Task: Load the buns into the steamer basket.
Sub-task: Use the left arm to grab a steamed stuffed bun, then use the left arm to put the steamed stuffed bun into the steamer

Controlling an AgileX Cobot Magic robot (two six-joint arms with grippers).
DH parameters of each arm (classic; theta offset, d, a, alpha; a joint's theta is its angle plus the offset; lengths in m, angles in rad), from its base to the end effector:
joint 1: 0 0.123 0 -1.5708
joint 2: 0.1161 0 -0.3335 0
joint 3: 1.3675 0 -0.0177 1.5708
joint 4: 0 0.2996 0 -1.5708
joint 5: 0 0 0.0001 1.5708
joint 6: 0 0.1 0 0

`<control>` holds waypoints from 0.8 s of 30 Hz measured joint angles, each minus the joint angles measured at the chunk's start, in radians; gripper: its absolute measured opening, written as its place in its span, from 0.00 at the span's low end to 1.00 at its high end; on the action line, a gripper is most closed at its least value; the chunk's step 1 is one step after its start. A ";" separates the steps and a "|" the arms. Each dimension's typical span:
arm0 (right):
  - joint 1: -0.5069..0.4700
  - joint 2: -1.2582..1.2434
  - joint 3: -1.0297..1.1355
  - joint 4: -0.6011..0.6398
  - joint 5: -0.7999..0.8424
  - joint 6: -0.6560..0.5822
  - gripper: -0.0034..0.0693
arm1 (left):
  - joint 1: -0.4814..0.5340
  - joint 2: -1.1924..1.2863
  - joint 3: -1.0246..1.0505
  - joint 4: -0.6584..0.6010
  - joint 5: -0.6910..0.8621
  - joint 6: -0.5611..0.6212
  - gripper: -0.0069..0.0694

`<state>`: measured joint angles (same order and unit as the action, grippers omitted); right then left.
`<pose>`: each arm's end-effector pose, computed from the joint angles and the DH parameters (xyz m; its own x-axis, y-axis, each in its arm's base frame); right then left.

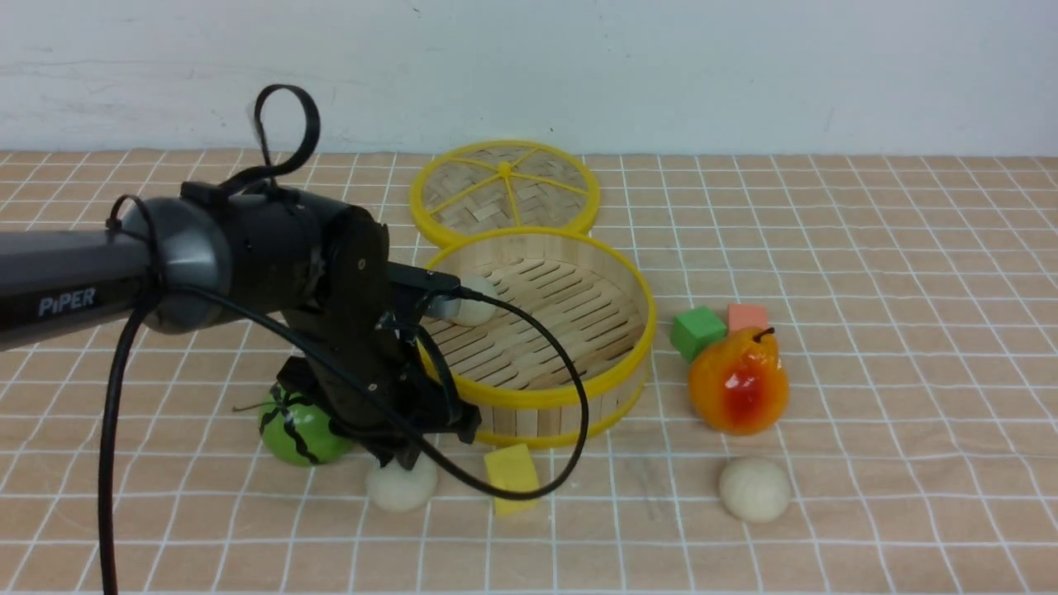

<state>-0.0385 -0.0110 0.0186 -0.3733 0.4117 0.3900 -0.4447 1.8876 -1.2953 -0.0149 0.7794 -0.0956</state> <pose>0.0593 -0.0169 0.1695 -0.2932 0.0562 -0.9544 0.1906 0.9817 -0.0007 0.3957 -0.1897 0.2003 -0.9070 0.3148 -0.2798 0.3386 0.9401 -0.0399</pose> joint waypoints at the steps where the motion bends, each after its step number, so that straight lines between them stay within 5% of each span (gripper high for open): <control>1: 0.000 0.000 0.000 0.000 0.000 0.000 0.38 | 0.000 0.006 0.000 0.000 0.001 0.000 0.13; 17: 0.000 0.000 0.000 0.000 0.000 0.000 0.38 | 0.000 0.009 -0.270 -0.064 0.221 0.013 0.07; 24: 0.000 0.000 0.000 0.000 0.000 0.000 0.38 | 0.000 0.012 -0.400 -0.142 0.191 0.042 0.07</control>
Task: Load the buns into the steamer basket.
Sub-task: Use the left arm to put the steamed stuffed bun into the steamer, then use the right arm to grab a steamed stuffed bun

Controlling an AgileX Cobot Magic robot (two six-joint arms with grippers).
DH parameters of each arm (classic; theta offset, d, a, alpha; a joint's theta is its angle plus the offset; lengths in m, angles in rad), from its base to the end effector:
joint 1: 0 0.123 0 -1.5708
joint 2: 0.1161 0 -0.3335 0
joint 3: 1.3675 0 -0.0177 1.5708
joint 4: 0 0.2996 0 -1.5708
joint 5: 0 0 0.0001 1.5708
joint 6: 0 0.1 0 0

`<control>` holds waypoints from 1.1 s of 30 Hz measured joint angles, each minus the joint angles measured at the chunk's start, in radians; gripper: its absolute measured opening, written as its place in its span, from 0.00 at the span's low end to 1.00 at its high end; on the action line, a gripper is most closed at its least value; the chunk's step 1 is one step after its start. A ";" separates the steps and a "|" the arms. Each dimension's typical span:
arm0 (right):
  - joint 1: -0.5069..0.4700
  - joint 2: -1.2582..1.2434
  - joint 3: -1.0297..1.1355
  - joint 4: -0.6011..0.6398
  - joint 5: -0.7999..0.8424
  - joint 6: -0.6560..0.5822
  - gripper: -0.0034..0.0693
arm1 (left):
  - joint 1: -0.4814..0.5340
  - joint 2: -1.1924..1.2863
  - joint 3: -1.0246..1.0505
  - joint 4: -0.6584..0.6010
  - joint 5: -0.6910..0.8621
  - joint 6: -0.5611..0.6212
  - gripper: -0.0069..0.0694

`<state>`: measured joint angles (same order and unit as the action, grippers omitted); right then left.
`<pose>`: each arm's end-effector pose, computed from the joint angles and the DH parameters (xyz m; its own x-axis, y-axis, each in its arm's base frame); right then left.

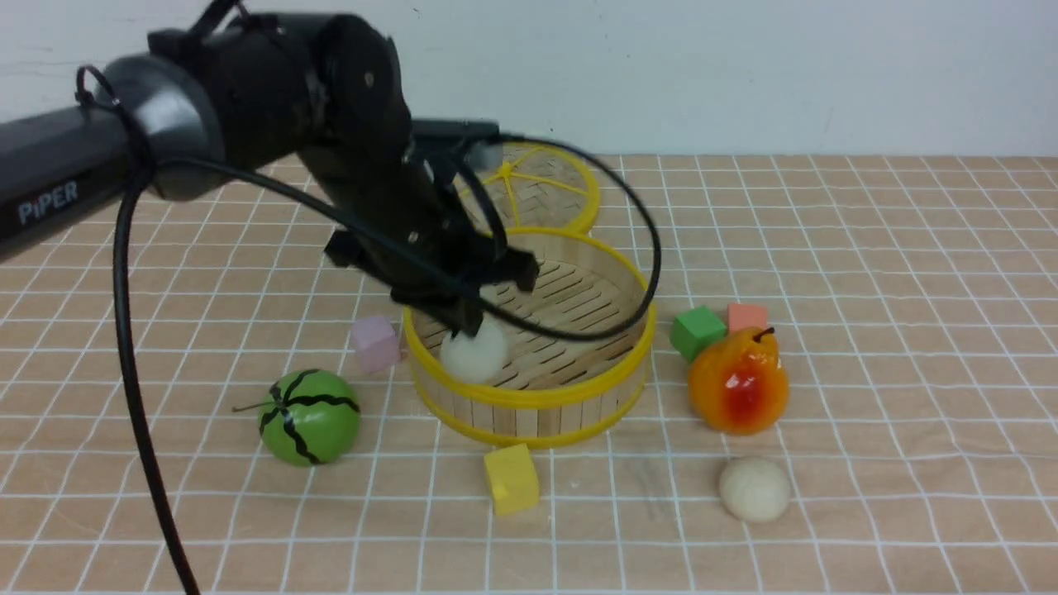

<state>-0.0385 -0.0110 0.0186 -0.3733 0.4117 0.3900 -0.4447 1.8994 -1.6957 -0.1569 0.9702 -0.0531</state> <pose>0.0593 -0.0169 0.1695 -0.2932 0.0562 -0.9544 0.1906 0.9817 -0.0007 0.4365 -0.2223 0.3193 -0.8568 0.2525 -0.4496 0.3635 0.9142 -0.1793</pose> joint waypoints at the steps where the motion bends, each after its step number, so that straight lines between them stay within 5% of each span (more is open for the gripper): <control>1: 0.000 0.000 0.000 0.000 0.000 0.000 0.38 | 0.000 0.009 -0.012 -0.002 -0.026 0.004 0.07; 13: 0.000 0.000 0.000 0.000 0.000 0.000 0.38 | -0.001 0.207 -0.021 -0.015 -0.256 0.046 0.10; 17: 0.000 0.000 0.000 0.000 0.000 0.000 0.38 | -0.001 0.211 -0.021 -0.024 -0.264 0.033 0.18; 26: 0.000 0.000 0.000 0.000 0.000 0.000 0.38 | -0.012 0.140 -0.021 -0.022 -0.182 0.066 0.61; 33: 0.000 0.000 0.000 0.000 0.000 0.000 0.38 | -0.160 0.058 -0.021 0.006 -0.151 0.087 0.65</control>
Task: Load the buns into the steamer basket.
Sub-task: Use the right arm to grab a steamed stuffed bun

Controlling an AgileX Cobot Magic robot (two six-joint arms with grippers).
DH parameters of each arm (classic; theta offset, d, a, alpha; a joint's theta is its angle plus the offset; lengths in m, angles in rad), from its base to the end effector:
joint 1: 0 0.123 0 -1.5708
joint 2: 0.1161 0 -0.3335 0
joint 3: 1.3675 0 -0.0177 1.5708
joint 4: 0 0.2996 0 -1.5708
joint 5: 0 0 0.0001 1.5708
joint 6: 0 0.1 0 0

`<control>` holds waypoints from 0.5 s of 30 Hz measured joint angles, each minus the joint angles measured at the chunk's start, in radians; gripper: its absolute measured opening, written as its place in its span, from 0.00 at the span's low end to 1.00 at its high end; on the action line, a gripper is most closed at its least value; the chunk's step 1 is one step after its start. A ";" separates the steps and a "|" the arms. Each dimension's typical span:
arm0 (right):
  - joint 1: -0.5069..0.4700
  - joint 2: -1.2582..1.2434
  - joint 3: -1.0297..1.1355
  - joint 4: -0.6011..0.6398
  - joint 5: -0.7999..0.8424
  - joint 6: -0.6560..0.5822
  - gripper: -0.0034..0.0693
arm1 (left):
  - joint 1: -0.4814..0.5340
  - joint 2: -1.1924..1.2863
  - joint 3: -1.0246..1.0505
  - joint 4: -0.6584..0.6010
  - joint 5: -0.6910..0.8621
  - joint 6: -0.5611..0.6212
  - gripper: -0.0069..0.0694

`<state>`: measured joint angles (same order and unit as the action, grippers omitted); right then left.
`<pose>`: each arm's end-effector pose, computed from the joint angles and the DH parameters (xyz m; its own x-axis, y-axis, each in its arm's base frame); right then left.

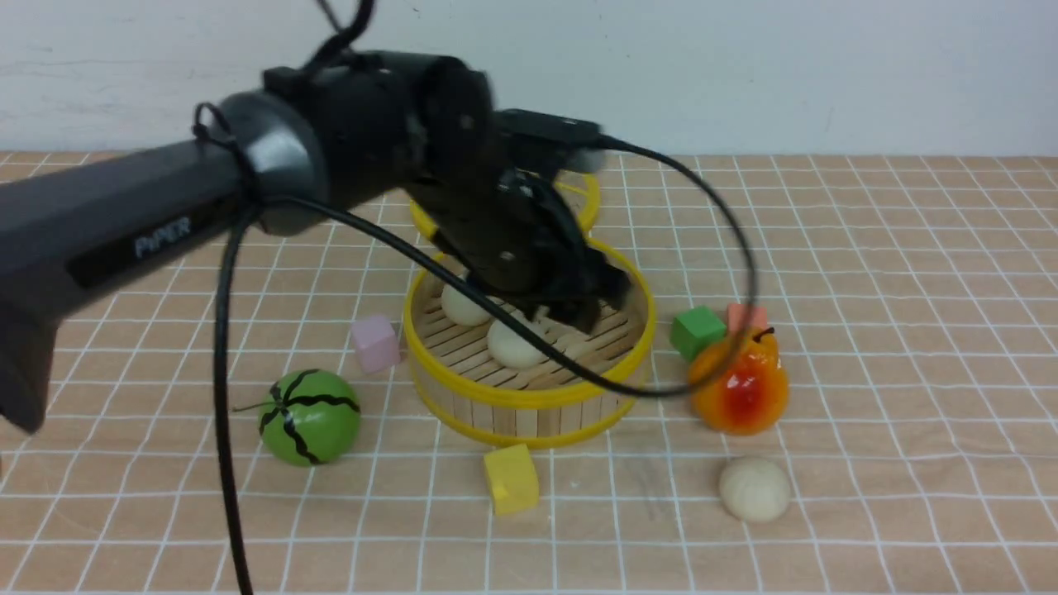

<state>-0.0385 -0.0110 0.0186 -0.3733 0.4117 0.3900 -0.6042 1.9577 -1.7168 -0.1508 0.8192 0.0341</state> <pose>0.0593 -0.0169 0.1695 -0.2932 0.0562 -0.9544 0.1906 0.9817 -0.0007 0.4183 -0.3021 0.3049 -0.7186 0.4124 -0.5600 0.5676 0.8131 -0.1294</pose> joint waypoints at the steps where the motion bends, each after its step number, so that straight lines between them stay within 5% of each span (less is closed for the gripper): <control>1: 0.000 0.000 0.000 0.000 0.000 0.000 0.38 | -0.008 0.000 0.000 0.000 0.007 -0.006 0.65; 7: 0.000 0.000 0.000 0.000 0.000 0.000 0.38 | -0.049 -0.101 0.002 0.009 0.171 -0.055 0.54; 15: 0.000 0.000 0.000 0.000 0.000 0.000 0.38 | -0.044 -0.478 0.028 0.016 0.389 -0.107 0.07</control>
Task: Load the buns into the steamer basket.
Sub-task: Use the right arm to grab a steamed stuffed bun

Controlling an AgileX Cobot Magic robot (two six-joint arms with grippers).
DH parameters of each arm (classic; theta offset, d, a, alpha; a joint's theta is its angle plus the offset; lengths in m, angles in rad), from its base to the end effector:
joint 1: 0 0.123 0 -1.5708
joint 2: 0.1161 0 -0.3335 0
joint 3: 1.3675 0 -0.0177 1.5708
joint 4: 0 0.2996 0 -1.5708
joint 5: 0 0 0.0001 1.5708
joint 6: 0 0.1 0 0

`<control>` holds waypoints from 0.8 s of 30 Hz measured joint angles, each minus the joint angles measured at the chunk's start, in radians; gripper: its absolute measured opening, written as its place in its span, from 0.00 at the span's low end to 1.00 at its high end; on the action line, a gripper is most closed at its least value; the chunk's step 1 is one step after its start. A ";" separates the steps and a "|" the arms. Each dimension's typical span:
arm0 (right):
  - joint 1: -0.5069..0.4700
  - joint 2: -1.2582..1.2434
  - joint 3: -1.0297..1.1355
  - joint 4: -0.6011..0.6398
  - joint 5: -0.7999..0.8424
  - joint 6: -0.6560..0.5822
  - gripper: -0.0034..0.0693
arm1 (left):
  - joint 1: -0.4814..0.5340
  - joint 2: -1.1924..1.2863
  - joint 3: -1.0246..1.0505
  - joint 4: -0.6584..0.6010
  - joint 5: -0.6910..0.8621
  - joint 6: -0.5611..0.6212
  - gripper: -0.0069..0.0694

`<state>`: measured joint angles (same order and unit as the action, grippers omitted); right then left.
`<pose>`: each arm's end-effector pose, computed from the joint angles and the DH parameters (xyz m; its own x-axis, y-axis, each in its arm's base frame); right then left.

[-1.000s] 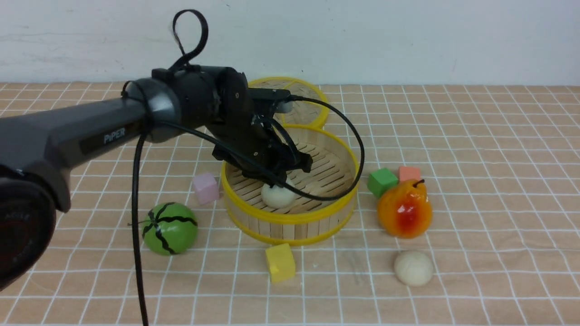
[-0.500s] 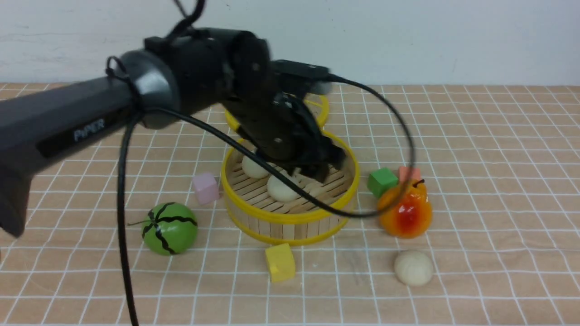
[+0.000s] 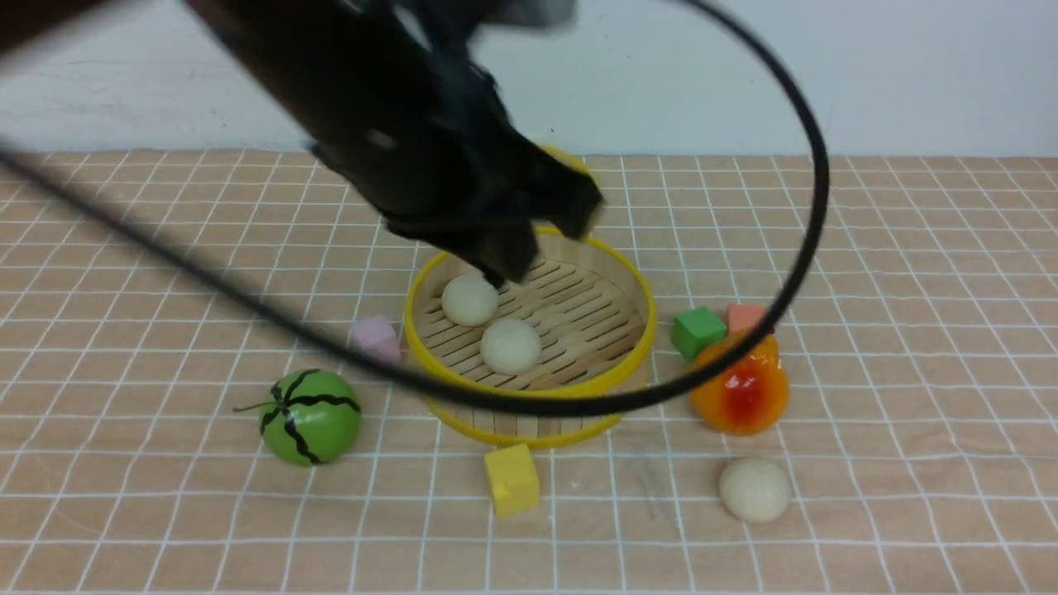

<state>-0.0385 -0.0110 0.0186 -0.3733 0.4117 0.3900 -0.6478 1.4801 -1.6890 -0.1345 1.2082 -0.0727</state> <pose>0.0593 -0.0169 0.1695 -0.2932 0.0562 -0.9544 0.1906 0.9817 -0.0007 0.2721 -0.2217 0.4824 -0.7040 0.3830 -0.5981 0.5796 0.7965 -0.1722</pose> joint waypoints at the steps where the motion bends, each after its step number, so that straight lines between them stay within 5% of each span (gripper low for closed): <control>1: 0.000 0.000 0.000 0.000 0.000 0.000 0.38 | 0.000 -0.051 0.023 0.000 0.009 -0.008 0.07; 7: 0.000 0.000 0.000 0.000 0.000 0.000 0.38 | 0.000 -0.345 0.263 0.001 -0.009 -0.050 0.07; 16: 0.000 0.000 0.000 0.000 0.000 0.000 0.38 | 0.000 -0.765 0.836 -0.025 -0.270 -0.104 0.07; 24: 0.000 0.000 0.000 0.000 0.000 0.000 0.38 | 0.000 -0.920 0.951 -0.032 -0.315 -0.131 0.07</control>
<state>-0.0385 -0.0110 0.0186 -0.3733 0.4117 0.3900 -0.6478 0.5601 -0.7382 -0.1660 0.8928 -0.2036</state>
